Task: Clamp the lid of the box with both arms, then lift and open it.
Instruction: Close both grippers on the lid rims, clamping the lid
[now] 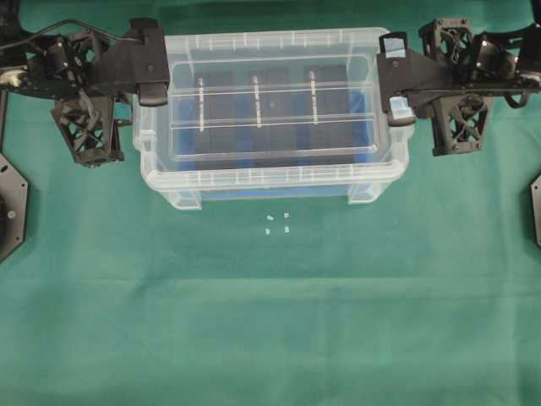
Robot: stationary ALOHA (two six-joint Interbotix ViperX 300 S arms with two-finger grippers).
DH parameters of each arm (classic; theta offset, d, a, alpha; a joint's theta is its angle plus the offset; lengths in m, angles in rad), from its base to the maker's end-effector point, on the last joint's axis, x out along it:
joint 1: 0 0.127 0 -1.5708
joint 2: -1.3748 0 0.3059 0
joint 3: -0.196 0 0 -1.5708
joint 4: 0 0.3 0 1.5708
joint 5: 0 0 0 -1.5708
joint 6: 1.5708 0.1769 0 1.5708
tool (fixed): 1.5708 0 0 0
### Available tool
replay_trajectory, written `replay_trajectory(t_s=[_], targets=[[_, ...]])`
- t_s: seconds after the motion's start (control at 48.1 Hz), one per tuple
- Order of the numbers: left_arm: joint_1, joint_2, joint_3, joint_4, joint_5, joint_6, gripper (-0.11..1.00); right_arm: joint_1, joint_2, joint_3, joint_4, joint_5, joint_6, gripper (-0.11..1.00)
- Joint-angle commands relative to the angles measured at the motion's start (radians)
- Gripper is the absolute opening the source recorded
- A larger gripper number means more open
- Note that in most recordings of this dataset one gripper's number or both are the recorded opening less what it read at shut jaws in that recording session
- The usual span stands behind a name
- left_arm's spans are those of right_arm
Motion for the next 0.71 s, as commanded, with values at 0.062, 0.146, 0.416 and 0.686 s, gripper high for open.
replay_trajectory(t_s=[0.062, 0.146, 0.416, 0.686], targets=[[-0.006, -0.002, -0.031, -0.003, -0.012, -0.003, 0.01, 0.006, 0.014, -0.051, 0.009, -0.029, -0.003, 0.01], [-0.006, -0.002, -0.032, -0.003, -0.012, -0.003, 0.01, 0.008, 0.015, -0.052, 0.011, -0.029, -0.003, 0.01], [-0.006, -0.003, -0.032, -0.003, -0.012, -0.003, 0.01, 0.006, 0.015, -0.052, 0.018, -0.031, -0.002, 0.01], [-0.006, -0.008, -0.029, -0.003, -0.012, -0.003, 0.01, 0.008, 0.015, -0.052, 0.020, -0.031, 0.000, 0.01]])
